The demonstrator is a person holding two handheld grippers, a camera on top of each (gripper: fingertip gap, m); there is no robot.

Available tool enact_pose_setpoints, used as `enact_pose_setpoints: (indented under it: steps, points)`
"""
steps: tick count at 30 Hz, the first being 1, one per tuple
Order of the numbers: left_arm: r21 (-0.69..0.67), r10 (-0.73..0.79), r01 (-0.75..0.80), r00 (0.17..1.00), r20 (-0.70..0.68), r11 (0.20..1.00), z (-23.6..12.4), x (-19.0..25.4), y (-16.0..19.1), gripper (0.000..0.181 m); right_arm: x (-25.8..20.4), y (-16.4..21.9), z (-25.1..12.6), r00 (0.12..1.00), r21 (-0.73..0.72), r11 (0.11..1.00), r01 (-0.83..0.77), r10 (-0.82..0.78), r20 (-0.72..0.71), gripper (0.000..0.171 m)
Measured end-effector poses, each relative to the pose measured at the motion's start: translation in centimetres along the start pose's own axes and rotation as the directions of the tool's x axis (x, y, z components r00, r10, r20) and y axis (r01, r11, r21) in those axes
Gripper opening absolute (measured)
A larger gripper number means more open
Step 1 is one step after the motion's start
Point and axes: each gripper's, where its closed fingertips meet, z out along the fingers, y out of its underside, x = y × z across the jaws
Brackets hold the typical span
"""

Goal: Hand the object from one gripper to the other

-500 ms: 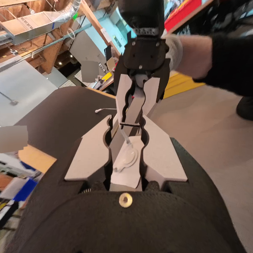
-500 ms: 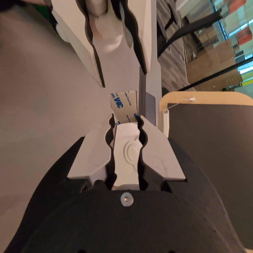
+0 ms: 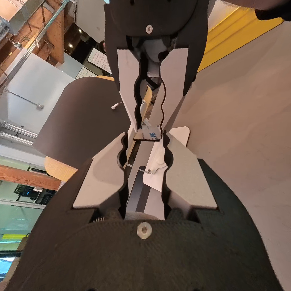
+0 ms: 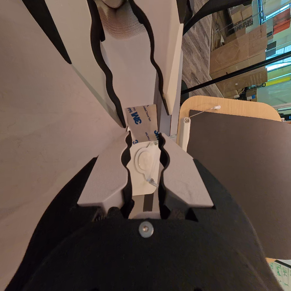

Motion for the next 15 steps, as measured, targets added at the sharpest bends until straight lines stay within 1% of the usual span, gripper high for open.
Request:
enact_pose_setpoints:
  steps: [3, 15]
  points:
    - [-0.001, 0.003, -0.003, 1.000, -0.002, 1.000, 0.06, 0.11, -0.02, 0.041, -0.16, -0.35, 0.00, 1.000, 0.019, 1.000, -0.002, 0.002, 0.009, 0.030]
    - [-0.007, 0.018, -0.018, 1.000, -0.004, 1.000, 0.20, 0.32, 0.09, 0.034, -0.18, -0.22, 0.07, 1.000, 0.009, 1.000, 0.003, -0.003, 0.008, 0.031]
